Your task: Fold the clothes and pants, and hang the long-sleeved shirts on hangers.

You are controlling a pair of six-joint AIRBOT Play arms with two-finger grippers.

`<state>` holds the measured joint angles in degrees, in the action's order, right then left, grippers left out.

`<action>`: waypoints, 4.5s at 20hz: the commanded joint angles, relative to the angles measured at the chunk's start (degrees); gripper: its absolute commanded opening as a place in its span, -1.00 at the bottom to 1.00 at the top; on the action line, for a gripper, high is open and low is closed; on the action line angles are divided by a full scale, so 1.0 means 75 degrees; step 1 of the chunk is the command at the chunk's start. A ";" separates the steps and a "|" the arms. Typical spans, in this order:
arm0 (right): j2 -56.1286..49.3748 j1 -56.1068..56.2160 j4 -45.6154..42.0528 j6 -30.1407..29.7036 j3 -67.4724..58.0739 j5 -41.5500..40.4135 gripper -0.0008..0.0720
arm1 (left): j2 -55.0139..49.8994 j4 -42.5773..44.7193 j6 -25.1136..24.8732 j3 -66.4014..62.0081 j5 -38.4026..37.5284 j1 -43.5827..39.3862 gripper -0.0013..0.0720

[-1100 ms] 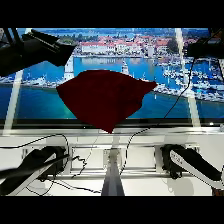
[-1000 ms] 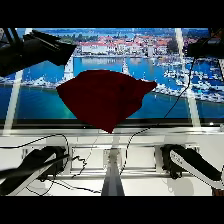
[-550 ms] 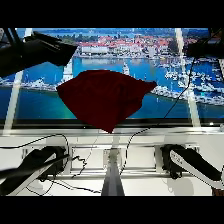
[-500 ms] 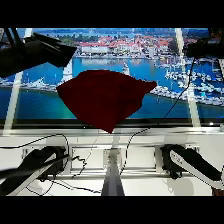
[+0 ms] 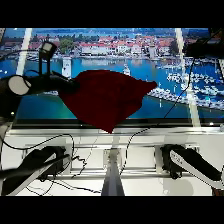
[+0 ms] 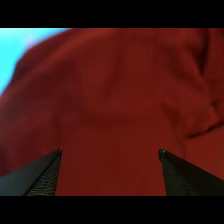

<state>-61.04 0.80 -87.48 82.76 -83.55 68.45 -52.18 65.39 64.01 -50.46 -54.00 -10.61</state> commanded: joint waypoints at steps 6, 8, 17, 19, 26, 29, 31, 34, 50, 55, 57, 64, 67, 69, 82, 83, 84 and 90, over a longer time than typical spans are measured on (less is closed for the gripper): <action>-0.0006 -0.0006 0.1058 0.0154 0.0000 0.1920 -0.94 | 0.0003 -0.0213 0.0020 0.0796 0.0717 0.0000 0.92; -0.0006 -0.0003 0.1064 0.0154 -0.0003 0.2110 -0.94 | 0.0003 -0.0210 0.0020 0.0796 0.0711 0.0000 0.93; -0.0006 -0.0006 0.1955 0.0507 0.0000 0.2719 -0.94 | 0.0000 -0.0315 0.0017 0.0793 0.0982 -0.0041 0.92; -0.0006 -0.0006 0.1950 0.0667 0.0000 0.3019 -0.94 | 0.0000 -0.0326 0.0017 0.0793 0.1008 -0.0041 0.92; -0.0009 -0.0003 0.1848 0.1684 0.0006 0.4144 -0.94 | 0.0000 -0.0323 0.0020 0.0793 0.1000 -0.0146 0.92; 0.0070 -0.0003 0.1702 0.2142 0.0254 0.4937 -0.94 | -0.0032 -0.0329 0.0017 0.0793 0.1003 -0.0539 0.92; 0.0189 -0.0003 0.1976 0.2145 0.0717 0.4937 -0.94 | -0.0061 -0.0323 0.0017 0.0793 0.1000 -0.0784 0.92; 0.0323 -0.0003 0.2378 0.2005 0.1664 0.4733 -0.94 | -0.0055 -0.0326 0.0020 0.0793 0.0997 -0.0860 0.92; 0.0746 0.3736 0.5397 0.0848 0.7300 -0.2687 0.23 | -0.0052 -0.0353 0.0676 0.0793 0.0901 -0.0857 0.92; 0.0329 0.3891 0.5368 0.0839 0.7280 -0.4173 0.22 | -0.0055 -0.0350 0.0790 0.0793 0.0627 -0.0857 0.93; 0.0149 0.3891 0.5348 0.0807 0.7169 -0.4791 0.23 | -0.0055 -0.0353 0.1285 0.0793 0.0627 -0.0857 0.92; -0.1341 0.3891 0.4972 -0.0606 0.6041 -0.4115 0.28 | -0.0055 -0.0353 0.1591 0.0793 0.0632 -0.0857 0.92; -0.1743 0.3893 0.4978 -0.1137 0.5694 -0.3864 0.27 | -0.0055 -0.0350 0.1588 0.0793 0.0641 -0.0857 0.92; -0.1955 0.3899 0.5059 -0.1416 0.5601 -0.3660 0.26 | -0.0055 -0.0347 0.1588 0.0793 0.0659 -0.0857 0.93; -0.2600 0.3902 0.6021 -0.1816 0.5601 -0.3958 -0.05 | -0.0055 -0.0350 0.1588 0.0793 0.0662 -0.0857 0.93; -0.2594 0.3899 0.6245 -0.2002 0.5598 -0.4016 -0.22 | -0.0055 -0.0350 0.1588 0.0793 0.0662 -0.0857 0.93; -0.2594 0.3902 0.6505 -0.2200 0.5598 -0.4077 -0.46 | -0.0055 -0.0350 0.1588 0.0793 0.0662 -0.0857 0.92; -0.2588 0.3899 0.7277 -0.3019 0.5517 -0.4237 -0.94 | -0.0055 -0.0350 0.1588 0.0793 0.0662 -0.0857 0.93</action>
<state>-80.38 30.00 -35.62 63.18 -41.67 36.84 -52.56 62.74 75.94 -44.53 -49.06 -17.04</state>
